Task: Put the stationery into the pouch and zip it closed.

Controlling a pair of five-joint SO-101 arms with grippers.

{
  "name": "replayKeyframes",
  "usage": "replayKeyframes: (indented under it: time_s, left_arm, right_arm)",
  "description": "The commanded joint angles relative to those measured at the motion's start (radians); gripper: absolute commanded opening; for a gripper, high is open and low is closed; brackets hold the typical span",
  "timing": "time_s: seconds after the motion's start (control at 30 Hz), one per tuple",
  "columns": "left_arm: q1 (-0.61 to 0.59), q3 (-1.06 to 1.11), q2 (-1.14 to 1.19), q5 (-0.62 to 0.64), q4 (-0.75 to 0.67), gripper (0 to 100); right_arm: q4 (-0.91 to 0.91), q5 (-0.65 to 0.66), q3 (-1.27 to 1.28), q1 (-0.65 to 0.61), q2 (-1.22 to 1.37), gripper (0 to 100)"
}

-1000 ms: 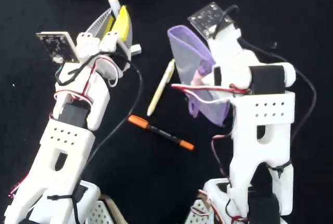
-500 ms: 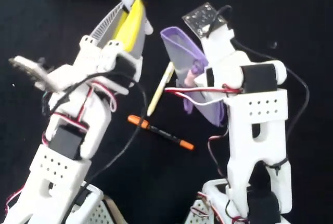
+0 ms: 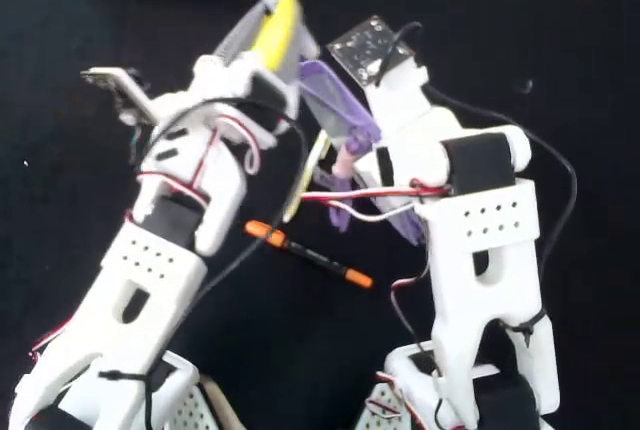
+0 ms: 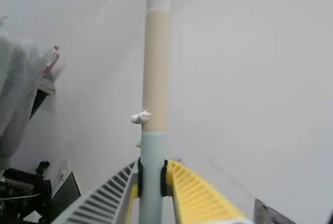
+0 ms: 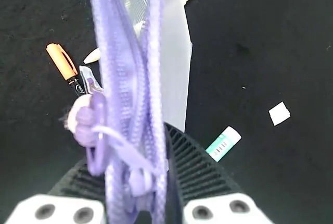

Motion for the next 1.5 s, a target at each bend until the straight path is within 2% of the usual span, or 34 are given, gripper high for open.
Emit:
replayKeyframes:
  time_s: [0.0, 0.23, 0.57, 0.63, 0.8, 1.03, 1.27, 1.37, 1.47]
  left_arm:
    - [0.065, 0.022, 0.003, -0.069, -0.074, 3]
    - [0.065, 0.071, 0.003, -0.098, -0.107, 3]
    - [-0.027, 0.116, -0.017, -0.098, -0.106, 3]
    - [-0.022, 0.133, -0.028, -0.1, -0.106, 3]
    - [0.035, 0.156, -0.021, -0.221, -0.107, 3]
    - [0.042, 0.176, -0.02, -0.239, -0.106, 3]
    - [0.039, 0.211, -0.02, -0.267, -0.104, 3]
    - [0.05, 0.225, -0.034, -0.331, -0.051, 8]
    - [0.042, 0.196, -0.034, -0.285, 0.051, 14]
  right_arm:
    - [-0.029, -0.009, -0.004, -0.017, 0.01, 1.1]
    - [-0.063, -0.009, -0.002, -0.014, 0.031, 1.1]
    - [-0.063, -0.009, -0.012, -0.014, 0.033, 1.1]
    - [-0.063, -0.009, -0.012, -0.014, 0.03, 1.1]
    - [-0.063, -0.009, -0.012, -0.009, 0.027, 1.1]
    - [-0.084, -0.008, -0.012, 0.064, 0.027, 1.1]
    - [-0.08, -0.002, -0.012, 0.063, 0.027, 1.1]
    - [-0.083, -0.002, -0.012, 0.064, 0.027, 1.1]
    - [-0.081, 0.0, -0.008, 0.066, 0.027, 1.1]
